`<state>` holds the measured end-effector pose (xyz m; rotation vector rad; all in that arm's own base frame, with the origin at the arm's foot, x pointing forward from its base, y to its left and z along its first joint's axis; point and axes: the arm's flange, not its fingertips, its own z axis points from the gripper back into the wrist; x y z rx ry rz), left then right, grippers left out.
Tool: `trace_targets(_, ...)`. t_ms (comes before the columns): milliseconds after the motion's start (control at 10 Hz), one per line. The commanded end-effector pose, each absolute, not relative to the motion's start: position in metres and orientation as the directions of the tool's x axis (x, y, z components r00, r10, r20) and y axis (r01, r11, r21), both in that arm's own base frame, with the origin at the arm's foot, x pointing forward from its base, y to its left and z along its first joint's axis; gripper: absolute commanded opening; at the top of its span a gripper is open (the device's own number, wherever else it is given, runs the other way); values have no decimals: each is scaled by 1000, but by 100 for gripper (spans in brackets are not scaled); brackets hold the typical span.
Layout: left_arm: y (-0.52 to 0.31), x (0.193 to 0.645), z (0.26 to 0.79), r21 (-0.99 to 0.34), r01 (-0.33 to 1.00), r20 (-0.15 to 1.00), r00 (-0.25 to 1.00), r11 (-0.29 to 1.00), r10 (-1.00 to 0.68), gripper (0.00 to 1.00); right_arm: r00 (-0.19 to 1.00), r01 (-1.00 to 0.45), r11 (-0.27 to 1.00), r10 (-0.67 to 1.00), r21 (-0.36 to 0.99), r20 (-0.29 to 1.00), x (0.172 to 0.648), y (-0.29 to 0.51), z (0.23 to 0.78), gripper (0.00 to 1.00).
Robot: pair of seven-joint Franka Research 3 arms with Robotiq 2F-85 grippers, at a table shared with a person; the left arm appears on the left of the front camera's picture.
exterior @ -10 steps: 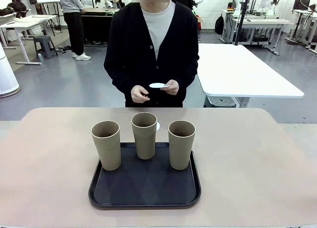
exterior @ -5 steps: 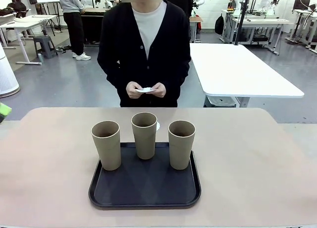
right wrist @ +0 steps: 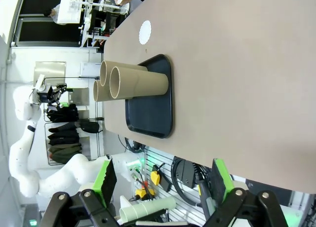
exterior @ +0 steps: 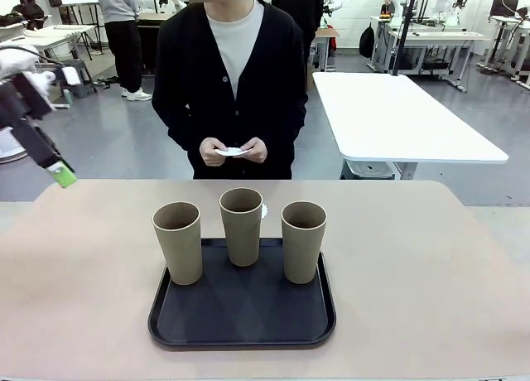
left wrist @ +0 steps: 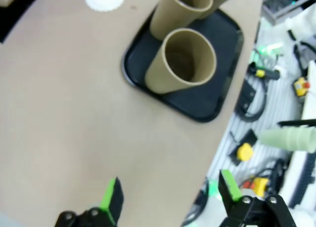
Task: Place coasters on the table and set cups on them.
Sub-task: Pick up one Reusable plastic cup and place it on a coaster set by the human.
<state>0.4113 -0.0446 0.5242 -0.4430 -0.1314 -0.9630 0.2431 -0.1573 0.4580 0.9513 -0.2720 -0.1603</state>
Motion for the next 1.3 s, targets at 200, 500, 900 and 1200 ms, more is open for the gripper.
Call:
trace_targets(200,-88,419,518,-203,858,262,512,472,-818,100,954,-5,558,-246,830,171,244,-158,458,100)
trace_targets(500,-75,422,517,-262,848,280,524,462,-804,100,954,-5,558,-246,830,171,244,-158,458,100)
trace_targets(900,-67,438,510,-304,879,336,460,367,-822,100,954,-5,558,-246,830,171,244,-158,458,100)
trace_targets(1200,-39,447,486,-346,922,520,342,172,-782,100,954,-5,558,-246,830,171,244,-158,458,100)
